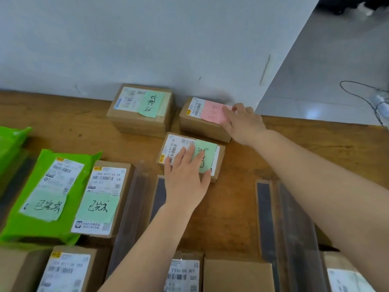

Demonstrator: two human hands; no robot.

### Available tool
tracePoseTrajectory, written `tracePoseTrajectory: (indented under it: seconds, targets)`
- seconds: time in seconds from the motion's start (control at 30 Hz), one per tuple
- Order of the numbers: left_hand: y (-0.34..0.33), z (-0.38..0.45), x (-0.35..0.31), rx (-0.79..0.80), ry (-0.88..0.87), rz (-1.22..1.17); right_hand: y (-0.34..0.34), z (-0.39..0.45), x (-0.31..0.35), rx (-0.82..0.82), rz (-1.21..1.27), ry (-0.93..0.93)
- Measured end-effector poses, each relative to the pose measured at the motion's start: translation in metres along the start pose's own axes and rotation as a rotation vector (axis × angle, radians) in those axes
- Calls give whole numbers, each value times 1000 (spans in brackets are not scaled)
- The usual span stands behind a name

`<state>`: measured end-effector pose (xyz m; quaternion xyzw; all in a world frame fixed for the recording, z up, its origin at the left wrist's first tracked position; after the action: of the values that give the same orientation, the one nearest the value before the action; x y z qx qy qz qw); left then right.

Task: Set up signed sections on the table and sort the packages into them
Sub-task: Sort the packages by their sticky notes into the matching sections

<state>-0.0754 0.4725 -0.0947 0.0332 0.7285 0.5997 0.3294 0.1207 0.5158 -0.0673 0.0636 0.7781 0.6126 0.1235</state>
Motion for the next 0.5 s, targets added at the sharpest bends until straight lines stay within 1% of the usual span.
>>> tracePoseTrajectory:
  seconds: [0.13,0.2,0.27,0.33,0.4,0.43,0.5]
  targets:
    - [-5,-12,0,43,-84,-56,-4,-10,-1,-13,5,-5]
    - [-5,-18,1,69,-129,-99,-6,-18,0,1,51,-9]
    - [-3,-25,3,39,-129,-139,-7,-29,0,14,112,-44]
    - [0,-34,6,-90,-24,-211,-10,-42,0,17,185,-97]
    - [3,-44,11,-203,208,-381,-16,-54,-1,46,306,-172]
    - [3,-49,13,-211,336,-519,-18,-58,-1,62,357,-205]
    - [-1,-55,13,-158,527,-850,-21,-64,-1,82,398,-232]
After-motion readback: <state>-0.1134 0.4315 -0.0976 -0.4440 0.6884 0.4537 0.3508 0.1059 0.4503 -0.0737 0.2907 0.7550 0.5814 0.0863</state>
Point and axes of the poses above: each hand's wrist, its own z-axis towards the middle knuckle, its own y-axis out of the back of the hand, x = y × z, the point moved 3 cm from there along z, towards the middle knuckle, and after that the axes turned 9 degrees about -z, right-handed, at the moved point
